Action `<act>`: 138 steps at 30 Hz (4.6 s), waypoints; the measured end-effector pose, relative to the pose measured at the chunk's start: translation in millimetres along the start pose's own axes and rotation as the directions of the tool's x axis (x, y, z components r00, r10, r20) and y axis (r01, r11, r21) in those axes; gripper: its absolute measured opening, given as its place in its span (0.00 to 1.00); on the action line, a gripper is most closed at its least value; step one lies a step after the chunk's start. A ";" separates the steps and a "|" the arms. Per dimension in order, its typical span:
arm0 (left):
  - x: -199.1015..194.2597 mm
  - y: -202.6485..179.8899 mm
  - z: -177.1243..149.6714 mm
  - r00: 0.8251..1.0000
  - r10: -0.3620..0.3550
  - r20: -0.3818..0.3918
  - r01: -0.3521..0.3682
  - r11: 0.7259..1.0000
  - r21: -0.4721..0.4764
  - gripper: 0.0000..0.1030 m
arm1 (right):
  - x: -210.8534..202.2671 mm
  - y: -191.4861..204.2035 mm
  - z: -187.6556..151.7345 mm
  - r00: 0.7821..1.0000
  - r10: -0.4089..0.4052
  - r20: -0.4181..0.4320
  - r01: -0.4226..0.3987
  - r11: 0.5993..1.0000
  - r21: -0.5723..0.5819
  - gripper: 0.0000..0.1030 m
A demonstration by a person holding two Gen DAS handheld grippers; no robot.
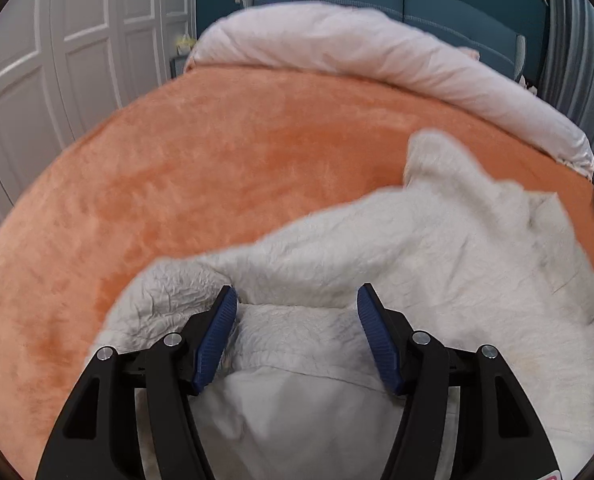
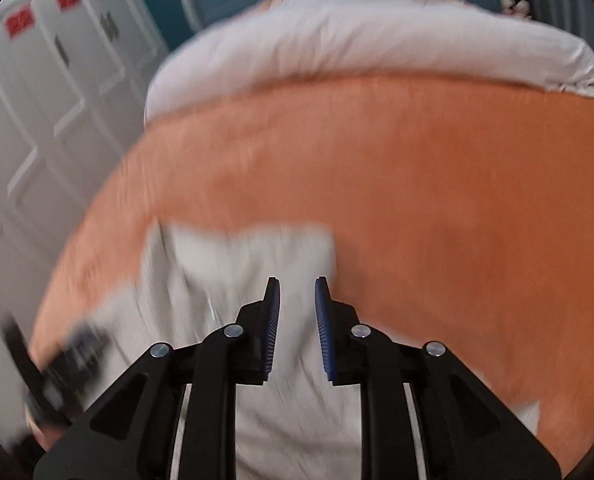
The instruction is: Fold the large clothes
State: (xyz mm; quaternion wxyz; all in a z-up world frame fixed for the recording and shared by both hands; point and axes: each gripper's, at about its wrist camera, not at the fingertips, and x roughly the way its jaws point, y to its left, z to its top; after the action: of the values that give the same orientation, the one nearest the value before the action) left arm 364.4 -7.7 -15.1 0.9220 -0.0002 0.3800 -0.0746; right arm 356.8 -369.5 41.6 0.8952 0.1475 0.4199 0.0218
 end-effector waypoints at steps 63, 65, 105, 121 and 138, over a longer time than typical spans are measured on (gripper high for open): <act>-283.2 127.2 -215.0 0.917 -0.138 -0.373 0.060 0.975 -0.214 0.74 | -299.9 -46.8 -381.5 0.948 -0.003 -0.319 0.078 0.971 0.224 0.65; -291.3 127.8 -234.6 0.900 -0.169 -0.402 0.072 0.967 -0.245 0.74 | -303.9 -42.4 -399.9 0.940 0.035 -0.339 0.052 0.968 0.244 0.65; -372.8 83.3 -44.5 0.931 -0.339 0.139 0.362 0.907 -0.215 0.08 | -374.0 -49.7 -204.2 0.926 0.208 0.314 -0.274 0.944 0.182 0.11; -123.8 57.4 -50.0 0.992 -0.077 -0.101 0.058 0.982 -0.180 0.15 | -158.6 -83.0 -156.0 0.984 -0.052 0.171 -0.020 0.917 0.398 0.15; -114.3 76.4 -67.7 0.987 -0.154 -0.038 0.139 0.955 -0.262 0.20 | -139.9 -99.4 -171.3 0.980 -0.025 0.196 -0.065 0.898 0.435 0.30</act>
State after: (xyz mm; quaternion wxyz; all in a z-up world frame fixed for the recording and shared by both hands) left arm 247.4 87.4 12.4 0.8945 -0.1466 0.4121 -0.0924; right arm 128.0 -445.2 14.4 0.8756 0.3514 0.3218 -0.0790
